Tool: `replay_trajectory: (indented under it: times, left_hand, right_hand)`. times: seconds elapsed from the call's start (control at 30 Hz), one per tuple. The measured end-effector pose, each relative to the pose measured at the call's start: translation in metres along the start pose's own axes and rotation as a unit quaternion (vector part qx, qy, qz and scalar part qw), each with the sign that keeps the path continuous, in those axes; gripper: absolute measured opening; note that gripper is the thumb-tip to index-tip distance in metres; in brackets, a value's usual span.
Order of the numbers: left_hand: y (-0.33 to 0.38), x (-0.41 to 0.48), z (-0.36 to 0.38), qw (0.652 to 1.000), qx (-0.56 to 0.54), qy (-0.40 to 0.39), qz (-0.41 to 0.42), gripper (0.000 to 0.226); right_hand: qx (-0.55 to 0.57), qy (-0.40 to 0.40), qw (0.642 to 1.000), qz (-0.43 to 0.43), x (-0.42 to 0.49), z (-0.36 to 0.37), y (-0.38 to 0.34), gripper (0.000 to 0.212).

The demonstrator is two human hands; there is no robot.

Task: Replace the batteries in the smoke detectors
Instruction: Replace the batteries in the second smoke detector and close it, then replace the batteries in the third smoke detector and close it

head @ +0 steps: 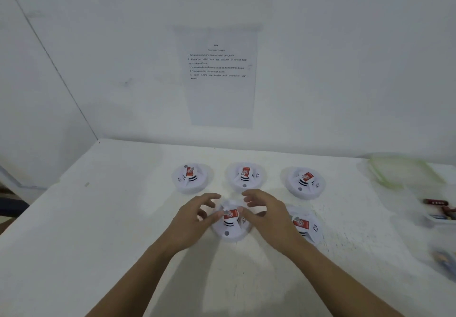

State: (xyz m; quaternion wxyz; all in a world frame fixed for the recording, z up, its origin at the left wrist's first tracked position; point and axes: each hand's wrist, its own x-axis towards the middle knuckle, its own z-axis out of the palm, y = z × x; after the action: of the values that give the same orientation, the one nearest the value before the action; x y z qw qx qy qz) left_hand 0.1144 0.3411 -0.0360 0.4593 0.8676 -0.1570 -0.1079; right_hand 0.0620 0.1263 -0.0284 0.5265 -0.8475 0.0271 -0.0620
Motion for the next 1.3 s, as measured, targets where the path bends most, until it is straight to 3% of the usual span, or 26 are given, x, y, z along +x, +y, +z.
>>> replay_trajectory:
  times: [0.2,0.4,0.57,0.67,0.87,1.0,1.13,1.3]
  left_hand:
    - [0.015,-0.001,-0.025,0.99,-0.111,0.085,0.01,0.019]
    - [0.005,0.006,-0.044,0.986,-0.123,0.112,-0.001,0.019]
    - [-0.009,0.016,-0.059,0.985,-0.079,0.149,-0.015,0.022]
    - [-0.024,0.029,-0.071,0.984,-0.056,0.16,-0.06,0.038]
    - [-0.047,0.057,-0.083,0.988,-0.016,0.074,-0.132,0.084]
    - [-0.05,0.07,-0.084,0.99,0.013,0.044,-0.133,0.105]
    - [-0.041,0.074,-0.082,0.994,0.023,0.036,-0.099,0.081]
    - [-0.044,0.073,-0.076,0.995,0.015,0.089,-0.051,0.071]
  right_hand:
    - [0.172,0.043,0.984,0.0,0.01,-0.01,-0.017,0.02]
    - [0.189,0.027,0.982,0.0,0.024,-0.008,-0.024,0.025]
    - [0.142,-0.009,0.99,-0.001,0.044,0.007,-0.029,0.024]
    - [0.085,-0.042,0.995,-0.012,0.066,0.026,-0.036,0.032]
    - [-0.073,-0.129,0.989,0.011,0.109,0.065,-0.041,0.071]
    - [-0.128,-0.171,0.977,0.02,0.125,0.076,-0.045,0.063]
    - [-0.157,-0.192,0.969,0.023,0.136,0.083,-0.036,0.058]
    - [-0.08,-0.138,0.987,0.012,0.137,0.088,-0.023,0.05]
